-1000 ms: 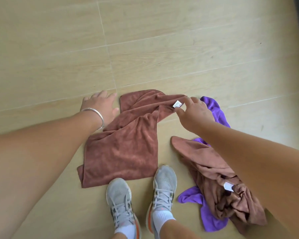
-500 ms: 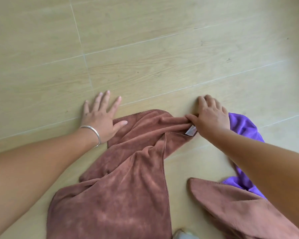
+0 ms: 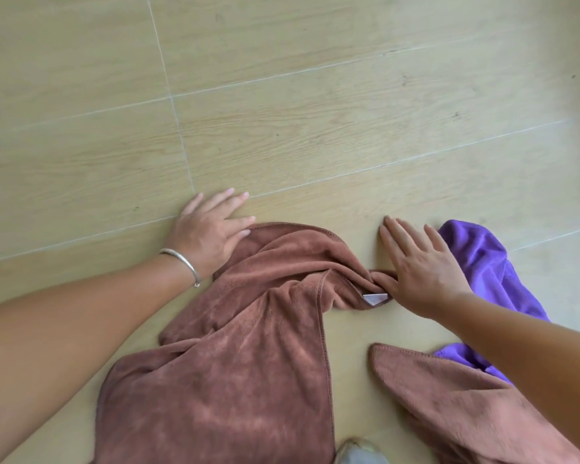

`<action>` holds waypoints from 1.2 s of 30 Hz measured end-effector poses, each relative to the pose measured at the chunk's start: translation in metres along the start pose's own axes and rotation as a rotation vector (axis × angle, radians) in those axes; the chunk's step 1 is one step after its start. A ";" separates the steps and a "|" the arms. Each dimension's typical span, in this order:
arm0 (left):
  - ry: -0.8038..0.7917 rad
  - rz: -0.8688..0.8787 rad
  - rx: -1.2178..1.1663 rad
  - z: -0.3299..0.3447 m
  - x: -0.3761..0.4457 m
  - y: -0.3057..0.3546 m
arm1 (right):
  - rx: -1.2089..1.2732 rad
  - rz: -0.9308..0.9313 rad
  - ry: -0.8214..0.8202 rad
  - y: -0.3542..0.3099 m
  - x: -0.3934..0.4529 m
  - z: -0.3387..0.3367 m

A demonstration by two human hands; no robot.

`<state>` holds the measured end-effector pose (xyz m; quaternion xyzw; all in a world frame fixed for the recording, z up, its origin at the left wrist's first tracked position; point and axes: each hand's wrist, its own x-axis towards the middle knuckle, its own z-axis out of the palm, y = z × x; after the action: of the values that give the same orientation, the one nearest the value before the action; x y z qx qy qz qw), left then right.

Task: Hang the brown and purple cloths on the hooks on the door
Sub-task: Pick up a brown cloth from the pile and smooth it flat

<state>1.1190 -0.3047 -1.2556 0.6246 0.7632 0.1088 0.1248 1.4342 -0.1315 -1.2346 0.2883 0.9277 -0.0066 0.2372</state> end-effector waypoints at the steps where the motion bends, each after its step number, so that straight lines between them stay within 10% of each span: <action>1: 0.021 -0.032 -0.025 -0.001 0.002 0.000 | -0.017 -0.023 0.003 0.000 -0.003 0.001; 9: 0.011 -0.161 -0.017 -0.033 0.000 -0.009 | -0.159 -0.315 0.111 0.014 -0.014 -0.013; 23: 0.066 -0.346 0.008 -0.299 -0.031 0.012 | 0.185 -0.070 0.237 -0.011 -0.031 -0.263; 32: -0.299 -0.443 0.330 -0.478 -0.064 0.012 | 0.012 -0.045 0.312 -0.014 -0.035 -0.474; 36: -0.461 -0.381 0.381 -0.509 -0.088 0.042 | 0.111 -0.133 0.023 -0.036 -0.048 -0.525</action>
<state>1.0085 -0.3883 -0.7560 0.4911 0.8245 -0.2045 0.1931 1.2202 -0.1086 -0.7523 0.2390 0.9456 -0.0706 0.2091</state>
